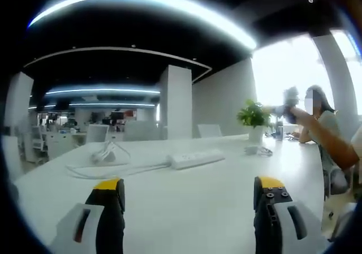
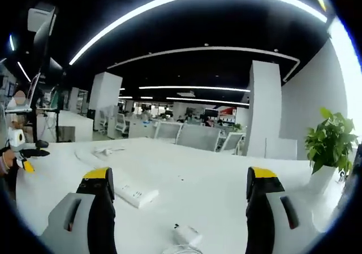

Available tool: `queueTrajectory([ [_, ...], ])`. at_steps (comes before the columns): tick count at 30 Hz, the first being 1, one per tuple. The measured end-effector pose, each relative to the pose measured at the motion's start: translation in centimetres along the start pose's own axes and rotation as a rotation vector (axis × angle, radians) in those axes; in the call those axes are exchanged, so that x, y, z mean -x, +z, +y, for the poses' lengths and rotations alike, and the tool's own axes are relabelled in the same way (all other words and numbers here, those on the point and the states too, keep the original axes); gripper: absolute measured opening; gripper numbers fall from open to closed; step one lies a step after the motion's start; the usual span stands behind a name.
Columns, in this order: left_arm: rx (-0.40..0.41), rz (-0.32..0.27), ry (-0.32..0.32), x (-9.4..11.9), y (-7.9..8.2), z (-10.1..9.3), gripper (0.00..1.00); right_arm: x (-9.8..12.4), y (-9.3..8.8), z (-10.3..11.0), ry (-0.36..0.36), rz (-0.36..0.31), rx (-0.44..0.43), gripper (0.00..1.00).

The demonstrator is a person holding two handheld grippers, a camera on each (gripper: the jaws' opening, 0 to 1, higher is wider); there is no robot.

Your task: Straighten the power strip on the desk, plug the charger into it

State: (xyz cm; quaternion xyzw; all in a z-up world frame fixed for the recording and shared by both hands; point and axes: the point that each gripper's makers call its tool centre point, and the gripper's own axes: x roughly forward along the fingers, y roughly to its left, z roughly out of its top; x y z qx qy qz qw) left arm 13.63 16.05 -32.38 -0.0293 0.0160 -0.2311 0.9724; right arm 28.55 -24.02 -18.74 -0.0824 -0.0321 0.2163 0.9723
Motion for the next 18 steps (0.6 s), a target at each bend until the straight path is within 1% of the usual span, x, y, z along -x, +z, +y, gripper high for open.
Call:
queueTrajectory([
  [3, 0.001, 0.000, -0.005, -0.1, -0.1, -0.2, 0.97, -0.3, -0.6, -0.7, -0.021, 0.010, 0.009, 0.97],
  [6, 0.004, 0.002, -0.008, -0.2, -0.2, -0.3, 0.97, -0.7, -1.2, -1.0, -0.017, 0.017, -0.004, 0.97],
  [9, 0.005, 0.007, -0.009, -0.2, -0.4, -0.3, 0.97, -0.9, -1.8, -1.2, -0.024, 0.013, -0.011, 0.97],
  [13, 0.008, 0.012, -0.004, -0.2, -0.6, -0.2, 0.97, -1.3, -2.4, -1.4, -0.025, 0.005, -0.046, 0.97],
  [18, 0.007, 0.013, -0.005, -0.2, -0.7, -0.3, 0.97, -1.8, -3.2, -2.0, -0.032, -0.003, -0.058, 0.98],
])
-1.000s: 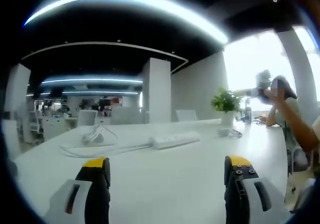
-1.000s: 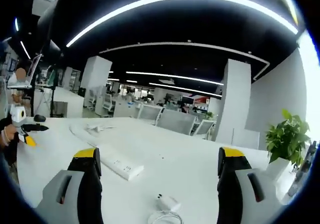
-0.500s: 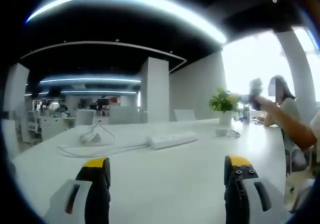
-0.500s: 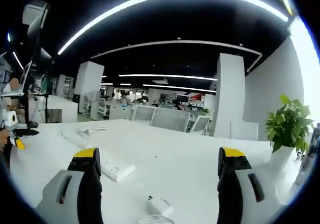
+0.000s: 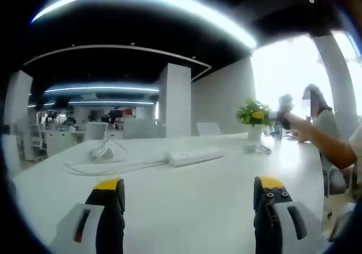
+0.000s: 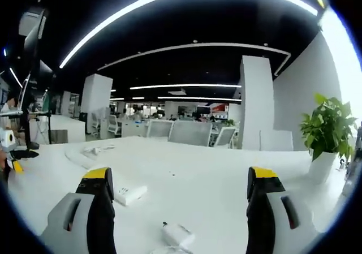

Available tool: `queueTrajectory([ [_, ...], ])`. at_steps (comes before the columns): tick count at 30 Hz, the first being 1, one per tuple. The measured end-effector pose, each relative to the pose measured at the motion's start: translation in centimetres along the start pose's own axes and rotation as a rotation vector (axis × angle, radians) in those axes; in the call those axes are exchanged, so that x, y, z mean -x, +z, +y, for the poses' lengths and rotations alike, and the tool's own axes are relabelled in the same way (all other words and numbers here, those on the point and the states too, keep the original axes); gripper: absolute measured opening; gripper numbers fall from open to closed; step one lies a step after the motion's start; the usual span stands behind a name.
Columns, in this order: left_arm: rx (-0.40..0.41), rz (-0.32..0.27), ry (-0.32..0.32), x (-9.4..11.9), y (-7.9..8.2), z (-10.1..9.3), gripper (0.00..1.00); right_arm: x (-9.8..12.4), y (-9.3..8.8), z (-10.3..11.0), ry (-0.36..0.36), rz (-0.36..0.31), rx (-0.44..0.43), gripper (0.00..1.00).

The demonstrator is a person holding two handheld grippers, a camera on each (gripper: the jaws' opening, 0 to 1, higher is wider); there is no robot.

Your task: Straighten the power strip on the desk, plug the charger into it

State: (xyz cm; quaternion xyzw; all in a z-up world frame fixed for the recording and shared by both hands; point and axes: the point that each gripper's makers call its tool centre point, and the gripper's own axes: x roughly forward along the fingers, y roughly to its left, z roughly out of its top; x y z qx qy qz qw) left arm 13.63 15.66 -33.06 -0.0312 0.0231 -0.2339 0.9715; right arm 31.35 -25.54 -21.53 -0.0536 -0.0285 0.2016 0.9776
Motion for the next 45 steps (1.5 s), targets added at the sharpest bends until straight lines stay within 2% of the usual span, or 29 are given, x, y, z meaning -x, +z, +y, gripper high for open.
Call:
queueTrajectory([
  [12, 0.009, 0.003, 0.003, 0.1, -0.3, 0.1, 0.97, -0.7, -1.6, -0.3, 0.004, -0.003, 0.009, 1.00],
  [20, 0.014, 0.000, 0.006, 0.2, -0.3, 0.3, 0.97, -1.1, -2.6, -1.3, 0.013, -0.037, -0.020, 1.00],
  [27, 0.015, 0.001, 0.003, 0.2, -0.3, 0.2, 0.97, -1.3, -4.2, -1.0, 0.057, -0.042, -0.025, 1.00],
  [36, 0.015, 0.004, 0.004, 0.2, -0.4, 0.1, 0.97, -1.3, -4.8, -0.5, 0.116, -0.065, -0.013, 1.00],
  [41, 0.019, 0.005, 0.003, 0.3, -0.4, 0.1, 0.96, -1.1, -4.6, -0.5, 0.153, -0.098, -0.054, 1.00],
  [45, 0.019, 0.006, -0.001, 0.3, -0.4, 0.0, 0.96, -1.1, -4.6, -0.2, 0.169, -0.105, -0.050, 1.00],
])
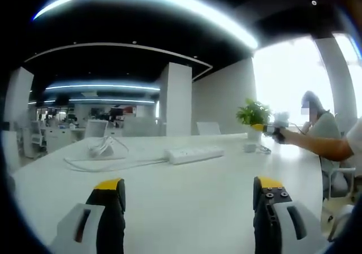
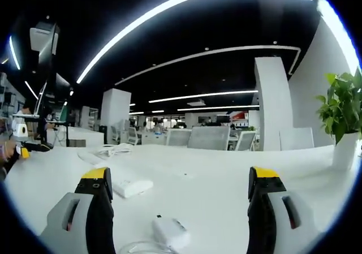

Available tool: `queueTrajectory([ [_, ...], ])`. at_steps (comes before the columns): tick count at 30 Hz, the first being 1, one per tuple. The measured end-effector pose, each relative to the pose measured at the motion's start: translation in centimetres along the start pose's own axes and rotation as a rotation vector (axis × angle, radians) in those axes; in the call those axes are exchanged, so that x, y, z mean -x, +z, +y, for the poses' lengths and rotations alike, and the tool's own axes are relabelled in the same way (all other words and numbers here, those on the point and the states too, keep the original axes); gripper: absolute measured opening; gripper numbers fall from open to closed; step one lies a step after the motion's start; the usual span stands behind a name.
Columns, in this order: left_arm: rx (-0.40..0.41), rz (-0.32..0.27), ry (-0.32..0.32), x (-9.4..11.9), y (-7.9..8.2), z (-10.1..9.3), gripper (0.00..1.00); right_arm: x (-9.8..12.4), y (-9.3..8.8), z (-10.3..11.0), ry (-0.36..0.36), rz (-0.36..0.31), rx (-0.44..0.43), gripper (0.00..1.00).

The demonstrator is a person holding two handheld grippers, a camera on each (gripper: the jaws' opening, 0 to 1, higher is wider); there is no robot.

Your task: Straighten the power strip on the desk, plug the charger into it

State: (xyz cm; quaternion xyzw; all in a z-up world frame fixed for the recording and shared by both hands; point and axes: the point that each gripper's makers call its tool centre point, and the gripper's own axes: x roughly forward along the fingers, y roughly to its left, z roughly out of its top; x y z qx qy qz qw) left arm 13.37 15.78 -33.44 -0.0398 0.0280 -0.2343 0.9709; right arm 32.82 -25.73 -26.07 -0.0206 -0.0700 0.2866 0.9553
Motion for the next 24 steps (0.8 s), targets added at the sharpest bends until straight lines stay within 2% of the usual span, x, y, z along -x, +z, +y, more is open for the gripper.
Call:
queueTrajectory([
  [6, 0.001, 0.001, -0.002, 0.0, 0.0, -0.1, 0.96, 0.1, -0.2, -0.1, 0.016, -0.006, 0.004, 1.00],
  [12, 0.000, 0.001, 0.002, 0.2, 0.0, 0.0, 0.96, 0.2, 0.3, 0.3, 0.038, -0.052, 0.010, 1.00],
  [17, -0.002, 0.004, 0.001, 0.1, -0.1, 0.0, 0.96, 0.3, -0.5, 0.6, 0.067, -0.027, -0.021, 1.00],
  [20, -0.002, 0.006, 0.000, 0.1, -0.1, 0.0, 0.96, 0.3, -0.5, 0.6, 0.086, -0.043, 0.003, 1.00],
  [24, -0.002, 0.007, 0.001, 0.1, -0.1, 0.0, 0.96, 0.2, -1.0, 0.7, 0.106, -0.020, -0.016, 1.00],
])
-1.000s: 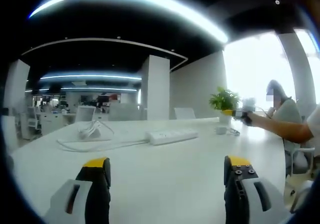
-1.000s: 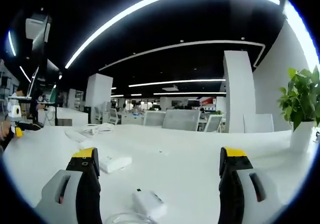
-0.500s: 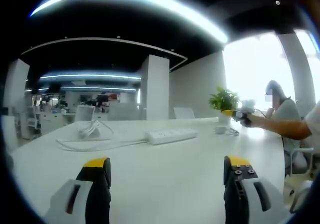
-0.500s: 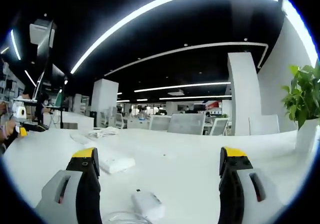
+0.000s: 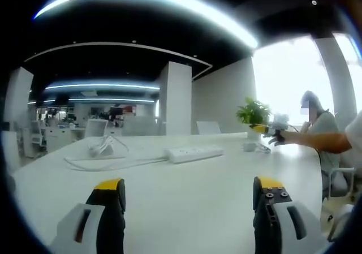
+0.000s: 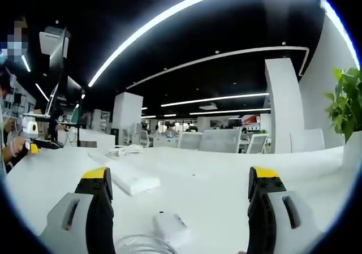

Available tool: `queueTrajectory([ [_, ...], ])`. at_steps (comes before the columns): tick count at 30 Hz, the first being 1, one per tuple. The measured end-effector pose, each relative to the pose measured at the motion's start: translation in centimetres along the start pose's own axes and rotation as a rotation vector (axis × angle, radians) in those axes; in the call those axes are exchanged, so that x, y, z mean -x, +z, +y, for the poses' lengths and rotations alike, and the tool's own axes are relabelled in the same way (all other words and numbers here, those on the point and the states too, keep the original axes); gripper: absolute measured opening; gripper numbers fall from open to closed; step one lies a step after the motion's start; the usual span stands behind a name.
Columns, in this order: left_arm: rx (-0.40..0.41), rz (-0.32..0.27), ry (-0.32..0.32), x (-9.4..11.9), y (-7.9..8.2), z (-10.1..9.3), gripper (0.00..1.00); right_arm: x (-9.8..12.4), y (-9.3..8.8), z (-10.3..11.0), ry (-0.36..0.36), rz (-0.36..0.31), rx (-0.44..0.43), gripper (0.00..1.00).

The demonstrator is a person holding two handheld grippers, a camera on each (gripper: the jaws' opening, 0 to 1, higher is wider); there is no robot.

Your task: Straighten the power strip on the desk, plug the charger into it

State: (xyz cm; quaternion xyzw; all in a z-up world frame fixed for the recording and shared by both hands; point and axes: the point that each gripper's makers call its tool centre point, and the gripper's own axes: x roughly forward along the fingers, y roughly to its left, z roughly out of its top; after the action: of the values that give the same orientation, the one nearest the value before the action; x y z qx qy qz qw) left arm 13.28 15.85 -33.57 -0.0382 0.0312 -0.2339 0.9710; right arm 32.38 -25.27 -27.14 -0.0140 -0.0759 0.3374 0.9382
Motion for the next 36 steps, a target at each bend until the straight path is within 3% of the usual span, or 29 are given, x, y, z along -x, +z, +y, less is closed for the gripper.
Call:
queueTrajectory([
  [6, 0.000, -0.001, 0.003, 0.0, 0.0, 0.0, 0.96, 0.0, -1.1, 0.2, 0.021, 0.046, 0.035, 1.00],
  [24, -0.006, -0.003, 0.001, -0.1, 0.4, -0.3, 0.96, -0.3, -4.0, 1.3, 0.132, 0.104, -0.013, 1.00],
  [36, -0.008, -0.006, 0.004, -0.1, 0.6, -0.3, 0.96, 0.4, -5.4, 0.3, 0.128, 0.154, -0.027, 0.97],
])
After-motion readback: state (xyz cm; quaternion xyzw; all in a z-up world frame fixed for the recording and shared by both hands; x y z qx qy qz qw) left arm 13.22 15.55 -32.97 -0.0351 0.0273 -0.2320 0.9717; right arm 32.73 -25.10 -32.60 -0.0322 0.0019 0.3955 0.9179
